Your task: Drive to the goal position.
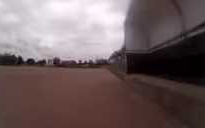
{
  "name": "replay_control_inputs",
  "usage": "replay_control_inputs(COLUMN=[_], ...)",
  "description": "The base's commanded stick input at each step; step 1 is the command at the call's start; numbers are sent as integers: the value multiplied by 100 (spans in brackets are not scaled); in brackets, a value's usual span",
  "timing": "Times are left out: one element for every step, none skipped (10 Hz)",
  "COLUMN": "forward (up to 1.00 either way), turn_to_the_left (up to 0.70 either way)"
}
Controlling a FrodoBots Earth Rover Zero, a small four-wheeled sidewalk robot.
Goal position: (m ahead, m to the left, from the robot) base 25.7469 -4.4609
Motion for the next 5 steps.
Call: replay_control_inputs(forward=[85, 85, 85, 85, 70], turn_to_the_left=[0, 0, -6, -16, -21])
